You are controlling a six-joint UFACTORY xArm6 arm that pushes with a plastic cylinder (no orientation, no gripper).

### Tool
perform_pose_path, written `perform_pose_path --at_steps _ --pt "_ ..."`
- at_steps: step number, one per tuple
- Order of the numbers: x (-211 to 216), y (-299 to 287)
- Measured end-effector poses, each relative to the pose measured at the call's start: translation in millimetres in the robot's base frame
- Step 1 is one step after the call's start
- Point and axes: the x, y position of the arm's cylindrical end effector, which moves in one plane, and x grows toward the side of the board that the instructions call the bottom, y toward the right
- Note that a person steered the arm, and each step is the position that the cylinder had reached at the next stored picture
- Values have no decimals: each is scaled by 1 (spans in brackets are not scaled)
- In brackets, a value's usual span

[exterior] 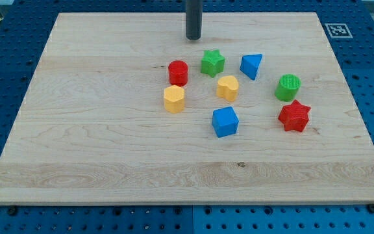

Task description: Point your arm at the green star

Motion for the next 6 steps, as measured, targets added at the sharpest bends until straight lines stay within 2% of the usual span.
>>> perform_pose_path --at_steps 3,4,6 --pt "26 3" --pt "28 52" --pt "78 60"
